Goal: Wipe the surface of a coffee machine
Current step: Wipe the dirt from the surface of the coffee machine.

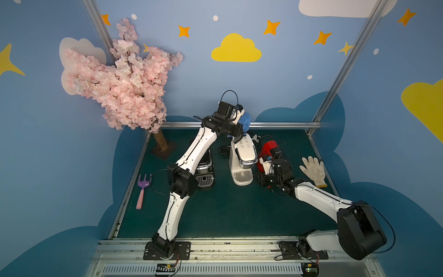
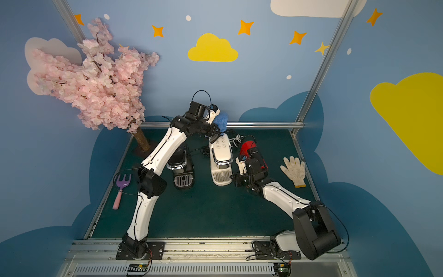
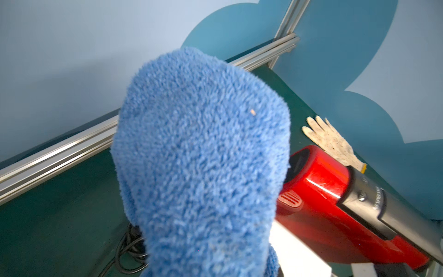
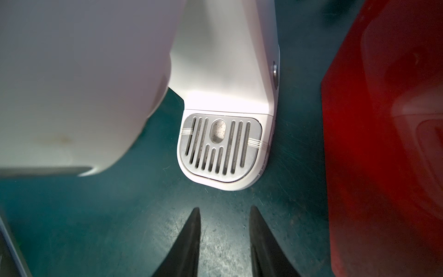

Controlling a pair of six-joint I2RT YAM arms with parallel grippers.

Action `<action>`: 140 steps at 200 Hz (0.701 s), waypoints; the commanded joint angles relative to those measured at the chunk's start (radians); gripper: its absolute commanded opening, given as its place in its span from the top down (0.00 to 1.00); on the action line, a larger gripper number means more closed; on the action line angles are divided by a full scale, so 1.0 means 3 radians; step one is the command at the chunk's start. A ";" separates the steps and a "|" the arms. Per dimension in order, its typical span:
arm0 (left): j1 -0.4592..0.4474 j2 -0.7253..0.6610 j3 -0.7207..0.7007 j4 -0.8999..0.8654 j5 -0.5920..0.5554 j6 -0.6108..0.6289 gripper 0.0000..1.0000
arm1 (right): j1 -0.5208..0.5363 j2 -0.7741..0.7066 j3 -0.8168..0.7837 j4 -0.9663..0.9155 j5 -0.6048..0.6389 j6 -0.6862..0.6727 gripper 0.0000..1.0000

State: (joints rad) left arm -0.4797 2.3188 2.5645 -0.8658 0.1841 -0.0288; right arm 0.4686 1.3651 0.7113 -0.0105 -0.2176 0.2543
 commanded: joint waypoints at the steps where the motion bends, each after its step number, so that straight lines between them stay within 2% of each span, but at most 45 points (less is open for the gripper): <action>1: 0.0049 0.0062 -0.0156 -0.0285 -0.0121 -0.0016 0.97 | 0.0000 0.0036 0.0032 0.0020 0.0040 0.0017 0.65; 68: 0.0057 -0.0263 -0.0576 -0.0269 -0.0224 -0.0011 0.97 | 0.0006 0.0045 0.0042 0.0008 0.0040 0.0022 0.65; 96: 0.0055 -0.0472 -0.0762 -0.0274 -0.0129 -0.0016 0.97 | 0.0006 0.0057 0.0044 0.0004 0.0056 0.0017 0.65; 140: -0.0034 -0.1097 -0.1513 0.0072 0.0021 -0.0108 0.97 | 0.0009 0.0099 0.0058 0.0009 0.0062 0.0020 0.66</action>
State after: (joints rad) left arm -0.4484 2.1181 2.2036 -0.8825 0.1001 -0.0467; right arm 0.4694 1.3769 0.7116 -0.0109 -0.2173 0.2539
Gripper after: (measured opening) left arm 0.111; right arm 0.345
